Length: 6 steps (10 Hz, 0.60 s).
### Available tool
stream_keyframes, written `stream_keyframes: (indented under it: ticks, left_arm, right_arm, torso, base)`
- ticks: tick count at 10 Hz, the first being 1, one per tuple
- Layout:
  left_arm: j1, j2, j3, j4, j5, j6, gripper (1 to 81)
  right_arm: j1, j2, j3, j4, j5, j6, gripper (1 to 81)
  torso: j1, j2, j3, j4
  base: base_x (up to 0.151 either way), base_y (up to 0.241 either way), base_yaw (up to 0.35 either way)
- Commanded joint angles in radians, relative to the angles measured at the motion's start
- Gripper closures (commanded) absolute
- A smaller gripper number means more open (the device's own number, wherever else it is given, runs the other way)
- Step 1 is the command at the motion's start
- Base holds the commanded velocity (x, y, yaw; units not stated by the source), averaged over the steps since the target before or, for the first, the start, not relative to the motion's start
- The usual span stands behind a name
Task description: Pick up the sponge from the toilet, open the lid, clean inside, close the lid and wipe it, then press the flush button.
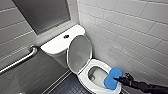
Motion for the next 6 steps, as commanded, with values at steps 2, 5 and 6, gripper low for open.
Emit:
stream_keyframes:
  ticks: [2, 5, 6]
  left_arm:
    - [0.046, 0.013, 0.016, 0.021, 0.097, 0.003, 1.0]
    - [0.045, 0.013, 0.016, 0.028, 0.096, 0.003, 1.0]
    - [0.046, 0.013, 0.015, 0.028, 0.096, 0.003, 1.0]
  right_arm:
    - [0.009, -0.161, 0.201, 0.018, 0.018, -0.001, 81.1]
    - [-0.111, -0.175, 0.250, 0.015, 0.102, -0.001, 81.1]
    - [-0.149, -0.170, 0.258, 0.007, 0.129, -0.002, 81.1]
  torso:
    - [0.000, 0.000, 0.000, 0.000]
    - [0.000, 0.000, 0.000, 0.000]
    - [0.000, 0.000, 0.000, 0.000]
  base:
    - [0.000, 0.000, 0.000]
    - [0.000, 0.000, 0.000]
    - [0.000, 0.000, 0.000]
